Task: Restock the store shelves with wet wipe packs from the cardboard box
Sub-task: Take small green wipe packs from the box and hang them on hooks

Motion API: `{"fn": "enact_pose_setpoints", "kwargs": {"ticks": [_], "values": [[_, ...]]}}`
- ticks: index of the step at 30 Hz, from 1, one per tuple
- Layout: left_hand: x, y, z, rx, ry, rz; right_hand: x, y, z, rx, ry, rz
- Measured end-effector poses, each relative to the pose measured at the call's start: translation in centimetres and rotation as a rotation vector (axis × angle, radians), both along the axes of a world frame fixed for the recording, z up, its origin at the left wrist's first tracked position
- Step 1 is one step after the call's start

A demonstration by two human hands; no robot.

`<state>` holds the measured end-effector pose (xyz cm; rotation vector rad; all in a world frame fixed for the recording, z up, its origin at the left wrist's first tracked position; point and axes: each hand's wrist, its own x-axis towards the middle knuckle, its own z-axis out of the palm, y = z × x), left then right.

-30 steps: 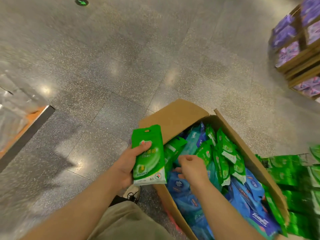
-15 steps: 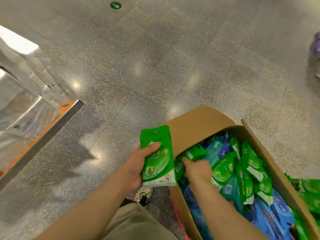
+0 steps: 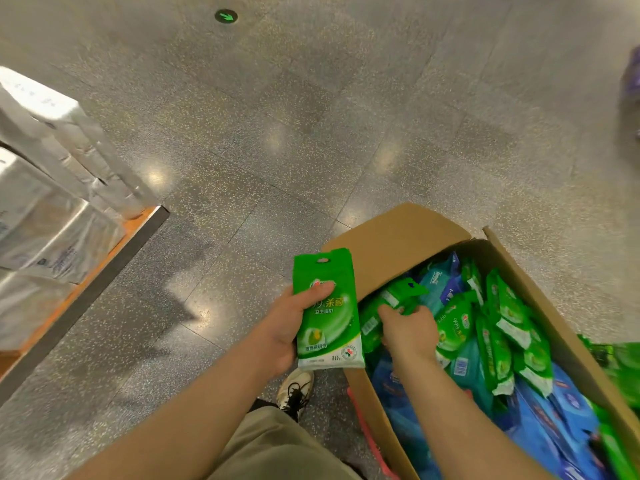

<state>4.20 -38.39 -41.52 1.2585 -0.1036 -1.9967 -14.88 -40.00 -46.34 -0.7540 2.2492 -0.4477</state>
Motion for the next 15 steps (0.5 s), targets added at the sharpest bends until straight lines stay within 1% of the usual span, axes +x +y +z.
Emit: {"fn": "enact_pose_setpoints", "kwargs": {"ticks": [5, 6, 8, 11, 14, 15], "values": [[-1.6, -0.3, -0.1, -0.026, -0.031, -0.038, -1.3, 2.9, 5.3, -0.330, -0.099, -0.078], [-2.1, -0.5, -0.1, -0.042, -0.047, -0.054, -1.6, 3.2, 6.7, -0.381, -0.124, -0.069], [-3.5, -0.8, 0.1, -0.069, -0.083, -0.085, -2.1, 3.5, 9.4, -0.462, -0.134, 0.015], [-6.1, -1.0, 1.0, -0.133, -0.094, -0.143, -2.6, 3.8, 12.1, -0.490, -0.111, 0.175], [-8.3, -1.1, 1.7, -0.168, -0.051, -0.178, -2.6, 3.8, 13.2, -0.400, -0.089, 0.248], [-9.0, -1.1, 2.1, -0.171, -0.038, -0.200, -3.0, 4.0, 13.4, -0.380, -0.131, 0.257]]}}
